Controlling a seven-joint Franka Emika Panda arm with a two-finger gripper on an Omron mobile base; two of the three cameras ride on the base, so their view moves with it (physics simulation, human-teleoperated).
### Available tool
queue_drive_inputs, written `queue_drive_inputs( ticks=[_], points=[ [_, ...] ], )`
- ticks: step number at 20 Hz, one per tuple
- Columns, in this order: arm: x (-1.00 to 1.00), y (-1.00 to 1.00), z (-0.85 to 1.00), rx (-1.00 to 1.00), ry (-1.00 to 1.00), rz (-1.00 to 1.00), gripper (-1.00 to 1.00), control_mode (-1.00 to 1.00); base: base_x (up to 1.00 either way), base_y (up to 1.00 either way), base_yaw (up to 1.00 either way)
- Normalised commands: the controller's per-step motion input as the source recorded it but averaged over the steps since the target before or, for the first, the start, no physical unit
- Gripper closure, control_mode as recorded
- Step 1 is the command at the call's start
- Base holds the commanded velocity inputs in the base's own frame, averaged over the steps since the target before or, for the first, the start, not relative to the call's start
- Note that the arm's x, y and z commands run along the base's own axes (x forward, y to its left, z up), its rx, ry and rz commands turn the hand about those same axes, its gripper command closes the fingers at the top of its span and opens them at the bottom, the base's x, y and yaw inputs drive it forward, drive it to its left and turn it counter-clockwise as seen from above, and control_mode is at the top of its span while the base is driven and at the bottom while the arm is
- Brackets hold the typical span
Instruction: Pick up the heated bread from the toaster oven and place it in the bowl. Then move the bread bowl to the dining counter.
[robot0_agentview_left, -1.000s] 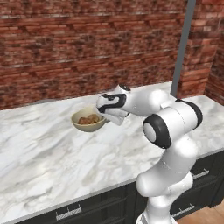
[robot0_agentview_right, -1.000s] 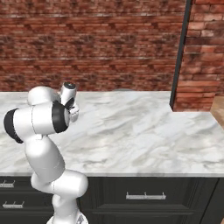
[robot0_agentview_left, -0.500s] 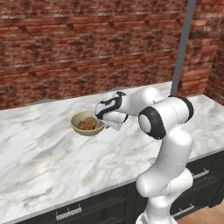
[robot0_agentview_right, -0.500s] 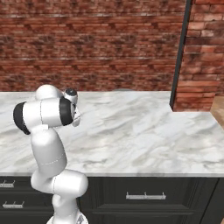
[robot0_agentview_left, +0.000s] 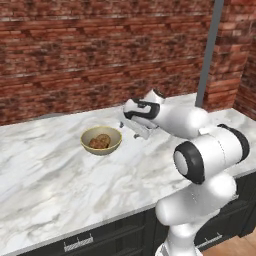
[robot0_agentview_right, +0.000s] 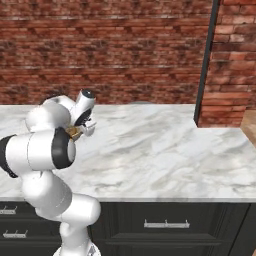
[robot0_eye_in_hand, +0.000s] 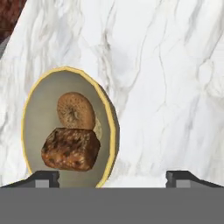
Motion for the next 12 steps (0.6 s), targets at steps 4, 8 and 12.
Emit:
queue_drive_inputs(
  ticks=[4,8,12],
  points=[
    [-1.00,-1.00,0.81,0.23,-0.20,0.00,-1.00,-1.00,0.00,0.00,0.00],
    [-1.00,-1.00,0.29,0.20,-0.19,0.00,-1.00,-1.00,0.00,0.00,0.00],
    [-1.00,-1.00,-0.06,0.10,-0.18,0.00,-1.00,-1.00,0.00,0.00,0.00]
  ],
)
